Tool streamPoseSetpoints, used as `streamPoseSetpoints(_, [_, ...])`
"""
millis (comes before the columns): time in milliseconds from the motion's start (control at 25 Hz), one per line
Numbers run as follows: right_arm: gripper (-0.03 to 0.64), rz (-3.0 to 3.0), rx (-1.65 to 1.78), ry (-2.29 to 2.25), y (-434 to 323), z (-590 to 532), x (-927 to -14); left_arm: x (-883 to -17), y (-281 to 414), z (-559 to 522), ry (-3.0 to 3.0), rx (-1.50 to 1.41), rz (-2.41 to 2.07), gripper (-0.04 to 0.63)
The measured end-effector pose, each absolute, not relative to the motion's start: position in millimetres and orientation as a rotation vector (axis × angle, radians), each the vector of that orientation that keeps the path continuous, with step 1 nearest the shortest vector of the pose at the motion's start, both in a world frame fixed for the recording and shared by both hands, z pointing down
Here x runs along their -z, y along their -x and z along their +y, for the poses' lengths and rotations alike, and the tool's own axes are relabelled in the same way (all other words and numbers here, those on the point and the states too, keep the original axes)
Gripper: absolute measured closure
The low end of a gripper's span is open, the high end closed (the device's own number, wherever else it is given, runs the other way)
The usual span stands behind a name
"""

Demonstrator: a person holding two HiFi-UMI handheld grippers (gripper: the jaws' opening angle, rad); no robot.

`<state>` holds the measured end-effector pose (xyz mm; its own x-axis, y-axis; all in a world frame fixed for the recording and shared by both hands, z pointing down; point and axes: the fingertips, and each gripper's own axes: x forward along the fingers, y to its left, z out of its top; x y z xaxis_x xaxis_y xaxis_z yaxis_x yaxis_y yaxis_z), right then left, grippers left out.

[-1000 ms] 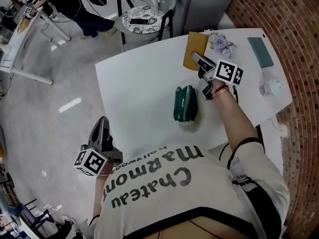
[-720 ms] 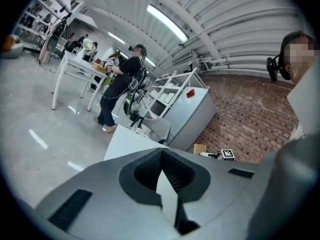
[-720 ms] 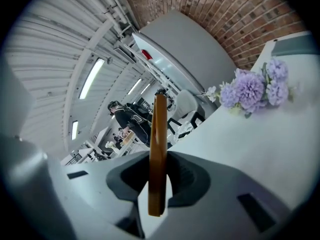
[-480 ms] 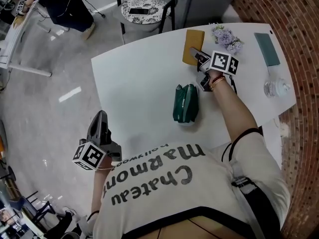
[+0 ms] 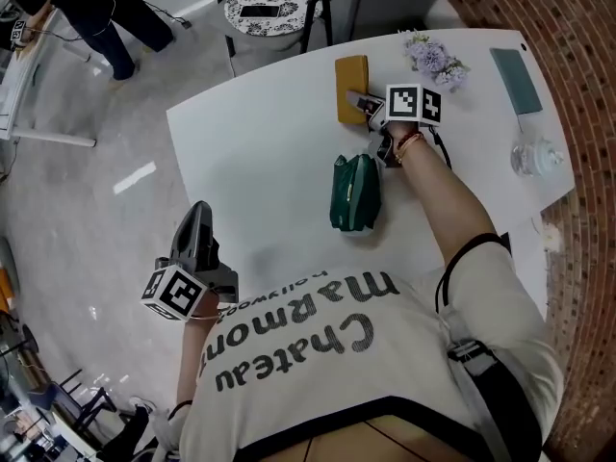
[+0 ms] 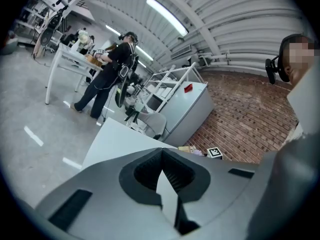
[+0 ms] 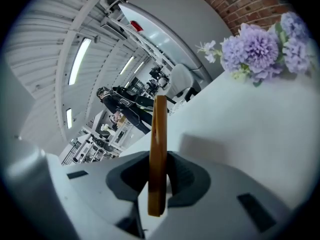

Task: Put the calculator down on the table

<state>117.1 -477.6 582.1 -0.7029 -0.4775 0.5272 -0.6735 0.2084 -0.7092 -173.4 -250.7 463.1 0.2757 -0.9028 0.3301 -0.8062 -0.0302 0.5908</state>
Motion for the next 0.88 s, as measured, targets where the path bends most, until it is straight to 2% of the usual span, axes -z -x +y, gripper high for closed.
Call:
streamPoseSetpoints(360, [0.523,-2.24,-1.62,-0.98,-99.0,-465.1,-592.8,-470.3,172.9,-248.4,-1.836,0.184,-1.536,0.594])
streamPoseSetpoints(880, [0.489,-2.184,-1.463,-1.023,-106.3,-468.2,-604.6,-472.8,178.7,-243.9,-1.819,0.2,-1.555,0.594])
